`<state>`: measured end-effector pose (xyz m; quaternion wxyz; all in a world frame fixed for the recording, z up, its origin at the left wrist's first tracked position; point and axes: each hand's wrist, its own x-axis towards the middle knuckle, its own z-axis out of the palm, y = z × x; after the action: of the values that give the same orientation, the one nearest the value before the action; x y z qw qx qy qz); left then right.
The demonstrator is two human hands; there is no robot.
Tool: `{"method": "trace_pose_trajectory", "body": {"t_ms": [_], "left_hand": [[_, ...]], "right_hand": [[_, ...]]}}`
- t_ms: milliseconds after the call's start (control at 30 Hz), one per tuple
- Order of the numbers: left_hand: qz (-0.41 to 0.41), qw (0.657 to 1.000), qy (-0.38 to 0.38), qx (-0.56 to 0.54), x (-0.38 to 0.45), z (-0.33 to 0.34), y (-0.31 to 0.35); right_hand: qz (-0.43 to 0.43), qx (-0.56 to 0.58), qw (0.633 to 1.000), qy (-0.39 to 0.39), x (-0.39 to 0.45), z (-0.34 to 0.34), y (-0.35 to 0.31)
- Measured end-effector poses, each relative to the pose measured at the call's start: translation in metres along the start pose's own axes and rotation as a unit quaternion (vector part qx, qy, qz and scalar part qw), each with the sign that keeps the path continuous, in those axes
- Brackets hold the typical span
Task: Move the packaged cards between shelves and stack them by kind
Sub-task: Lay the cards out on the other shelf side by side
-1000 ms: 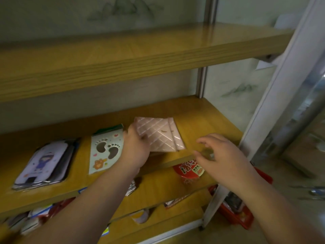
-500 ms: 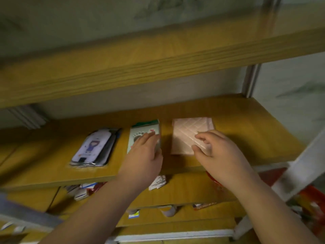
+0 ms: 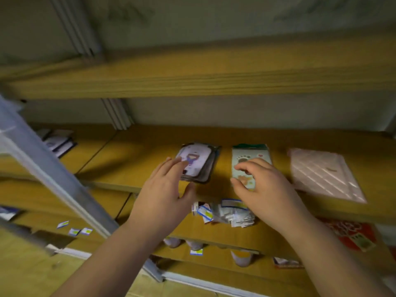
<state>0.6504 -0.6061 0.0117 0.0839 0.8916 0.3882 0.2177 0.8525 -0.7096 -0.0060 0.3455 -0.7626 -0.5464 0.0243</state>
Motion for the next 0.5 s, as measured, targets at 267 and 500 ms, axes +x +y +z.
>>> {"method": "trace_pose_trajectory", "body": {"t_ms": [267, 500], "left_hand": [[-0.064, 0.996, 0.058, -0.017, -0.065, -0.072, -0.136], [-0.101, 0.989, 0.107, -0.006, -0.130, -0.135, -0.261]], "right_hand": [[-0.060, -0.009, 0.998, -0.031, 0.004, 0.082, -0.127], [-0.117, 0.027, 0.989, -0.081, 0.010, 0.174, -0.253]]}}
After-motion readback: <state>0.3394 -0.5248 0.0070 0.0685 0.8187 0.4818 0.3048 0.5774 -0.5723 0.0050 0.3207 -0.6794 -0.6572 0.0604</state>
